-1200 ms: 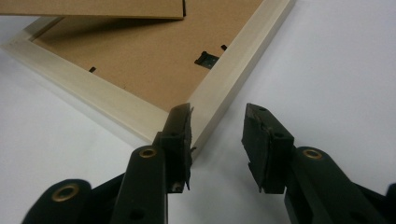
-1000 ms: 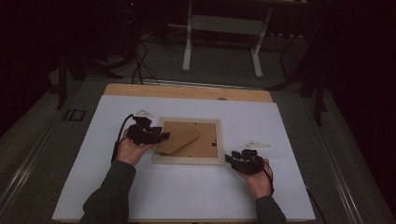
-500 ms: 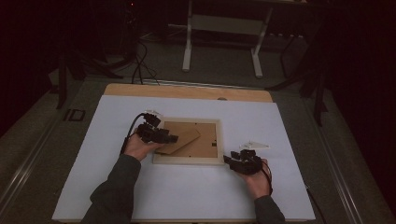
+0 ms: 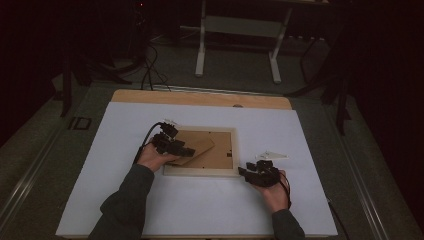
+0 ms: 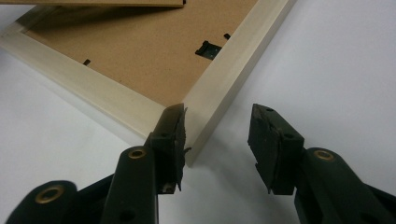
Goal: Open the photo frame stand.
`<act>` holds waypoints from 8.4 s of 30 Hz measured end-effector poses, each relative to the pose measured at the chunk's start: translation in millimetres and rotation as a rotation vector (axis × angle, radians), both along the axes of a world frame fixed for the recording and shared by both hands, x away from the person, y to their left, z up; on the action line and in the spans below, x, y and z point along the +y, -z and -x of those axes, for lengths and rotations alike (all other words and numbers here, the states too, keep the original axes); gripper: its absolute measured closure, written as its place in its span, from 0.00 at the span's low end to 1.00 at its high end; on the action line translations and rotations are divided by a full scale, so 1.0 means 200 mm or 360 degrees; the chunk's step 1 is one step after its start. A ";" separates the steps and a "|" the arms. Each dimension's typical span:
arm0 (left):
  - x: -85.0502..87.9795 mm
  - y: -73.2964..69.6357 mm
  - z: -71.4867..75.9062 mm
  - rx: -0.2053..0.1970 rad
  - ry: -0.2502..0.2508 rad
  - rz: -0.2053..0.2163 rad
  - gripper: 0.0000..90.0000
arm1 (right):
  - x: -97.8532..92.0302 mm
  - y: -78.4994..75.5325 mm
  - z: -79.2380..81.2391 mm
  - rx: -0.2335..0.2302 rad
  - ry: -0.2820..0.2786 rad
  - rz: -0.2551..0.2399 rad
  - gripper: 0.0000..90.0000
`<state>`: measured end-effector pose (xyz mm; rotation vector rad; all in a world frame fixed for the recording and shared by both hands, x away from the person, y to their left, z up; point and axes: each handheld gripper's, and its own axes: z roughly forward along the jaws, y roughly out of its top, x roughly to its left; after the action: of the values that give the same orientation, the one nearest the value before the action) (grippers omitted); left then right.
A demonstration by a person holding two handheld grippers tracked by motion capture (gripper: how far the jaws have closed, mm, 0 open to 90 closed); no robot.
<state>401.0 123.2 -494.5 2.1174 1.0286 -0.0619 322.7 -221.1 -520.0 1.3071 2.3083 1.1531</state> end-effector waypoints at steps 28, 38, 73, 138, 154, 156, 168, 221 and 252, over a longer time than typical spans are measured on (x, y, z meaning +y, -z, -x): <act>-0.10 0.02 0.03 -0.0083 0.0112 -0.0262 0.41 | 0.02 0.02 -0.01 0.0017 -0.0021 -0.0002 0.60; -0.13 0.00 0.06 -0.0178 0.0108 -0.0356 0.41 | 0.02 0.02 -0.01 0.0021 -0.0020 -0.0005 0.60; -0.18 -0.04 0.31 -0.0648 0.0040 -0.0480 0.41 | 0.00 -0.03 0.00 -0.0003 -0.0031 -0.0029 0.59; -0.24 0.03 0.65 -0.1261 -0.0116 -0.0619 0.41 | 0.08 -0.13 -0.03 -0.0075 -0.0079 0.0004 0.57; -0.25 0.04 0.67 -0.1308 -0.0118 -0.0633 0.41 | 0.09 -0.29 -0.27 0.0021 -0.0118 -0.0057 0.55; -0.25 0.04 0.68 -0.1325 -0.0116 -0.0646 0.41 | 0.10 -0.29 -0.29 0.0029 -0.0131 -0.0033 0.55; -0.27 0.04 0.70 -0.1400 -0.0107 -0.0669 0.41 | 0.08 -0.31 -0.39 0.0171 -0.0292 -0.0053 0.56; -0.06 -0.05 0.54 -0.0590 -0.0051 0.0082 0.38 | 0.04 -0.33 -0.35 0.0150 -0.0321 -0.0105 0.66; -0.10 -0.04 0.51 -0.0486 -0.0052 -0.0011 0.66 | 0.04 -0.38 -0.29 0.0007 -0.0298 -0.0045 0.66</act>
<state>298.8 104.0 -486.5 2.0366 0.8799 0.2729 380.5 -212.5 -444.8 1.1222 2.4695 1.2443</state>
